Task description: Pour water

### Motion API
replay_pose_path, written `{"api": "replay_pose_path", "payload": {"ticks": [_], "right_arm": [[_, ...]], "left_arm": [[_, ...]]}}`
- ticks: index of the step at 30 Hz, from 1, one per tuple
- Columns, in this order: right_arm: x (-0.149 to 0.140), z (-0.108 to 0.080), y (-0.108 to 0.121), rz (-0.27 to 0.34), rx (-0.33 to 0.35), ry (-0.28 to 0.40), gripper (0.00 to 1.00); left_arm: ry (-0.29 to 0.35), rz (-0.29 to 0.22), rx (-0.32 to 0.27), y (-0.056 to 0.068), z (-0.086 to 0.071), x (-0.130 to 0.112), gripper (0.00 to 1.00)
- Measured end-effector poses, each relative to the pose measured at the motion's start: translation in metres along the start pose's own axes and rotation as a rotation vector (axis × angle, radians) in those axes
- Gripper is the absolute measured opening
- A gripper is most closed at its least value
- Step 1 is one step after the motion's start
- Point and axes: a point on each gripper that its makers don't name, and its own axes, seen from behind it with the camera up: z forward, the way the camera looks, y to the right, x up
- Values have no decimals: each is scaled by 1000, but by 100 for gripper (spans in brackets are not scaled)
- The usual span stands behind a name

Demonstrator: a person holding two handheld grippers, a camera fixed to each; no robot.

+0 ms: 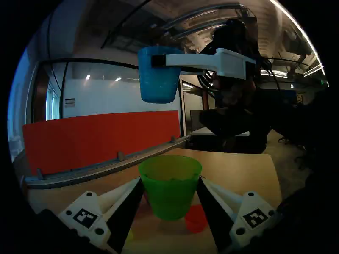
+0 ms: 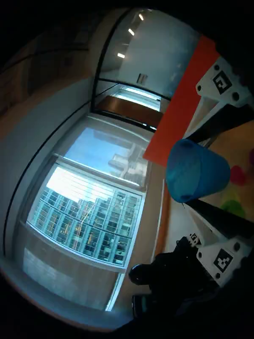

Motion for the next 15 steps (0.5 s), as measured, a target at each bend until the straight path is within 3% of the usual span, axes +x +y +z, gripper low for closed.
{"api": "replay_pose_path", "payload": {"ticks": [8,15], "right_arm": [[0,2,-7,136,29,0,90],[-4,-2,-6,141,18,-4,90]], "left_arm": [[1,3,4,-1,-1,2,82],[-4,8,17,-6,-4,1,82]]}}
